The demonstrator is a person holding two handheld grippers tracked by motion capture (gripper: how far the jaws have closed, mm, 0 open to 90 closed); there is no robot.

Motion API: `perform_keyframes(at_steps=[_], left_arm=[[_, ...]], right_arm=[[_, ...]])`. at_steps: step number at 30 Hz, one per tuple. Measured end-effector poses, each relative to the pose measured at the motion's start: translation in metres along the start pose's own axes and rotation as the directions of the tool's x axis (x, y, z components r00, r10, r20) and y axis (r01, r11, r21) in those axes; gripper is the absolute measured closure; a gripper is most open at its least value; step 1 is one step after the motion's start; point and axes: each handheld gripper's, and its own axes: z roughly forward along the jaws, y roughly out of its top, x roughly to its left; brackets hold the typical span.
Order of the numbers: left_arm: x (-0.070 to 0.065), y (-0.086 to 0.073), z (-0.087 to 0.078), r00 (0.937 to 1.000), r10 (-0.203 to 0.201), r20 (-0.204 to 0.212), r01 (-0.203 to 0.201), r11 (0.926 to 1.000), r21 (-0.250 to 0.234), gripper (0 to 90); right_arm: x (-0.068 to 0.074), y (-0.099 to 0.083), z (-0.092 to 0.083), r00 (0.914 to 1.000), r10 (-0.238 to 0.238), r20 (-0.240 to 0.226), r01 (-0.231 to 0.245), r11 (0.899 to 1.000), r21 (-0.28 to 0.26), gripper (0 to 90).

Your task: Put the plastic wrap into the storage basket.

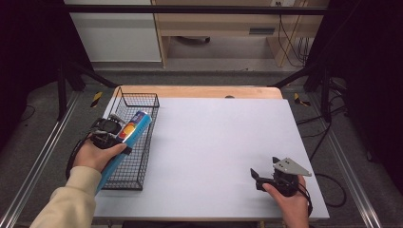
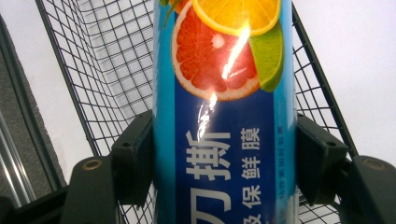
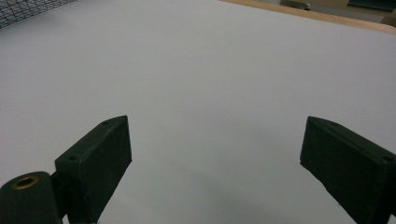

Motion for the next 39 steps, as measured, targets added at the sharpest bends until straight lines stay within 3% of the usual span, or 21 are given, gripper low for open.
perform_keyframes(at_steps=[8,18,39], left_arm=[[0.001,0.001,0.002,0.9999,-0.012,-0.006,0.012,0.9999,0.011,32.2],[0.009,0.002,0.011,0.9985,-0.054,0.007,0.054,0.998,0.033,32.1],[0.003,0.014,0.031,0.9988,-0.023,-0.044,0.029,0.9873,0.156,32.0]], right_arm=[[0.0,0.0,0.0,1.0,-0.001,0.0,0.001,1.0,0.0,9.1],[0.0,0.0,0.0,1.0,-0.001,-0.002,0.001,1.0,0.004,9.1],[0.001,0.0,0.001,0.9999,-0.009,-0.013,0.009,1.0,0.013,9.1]])
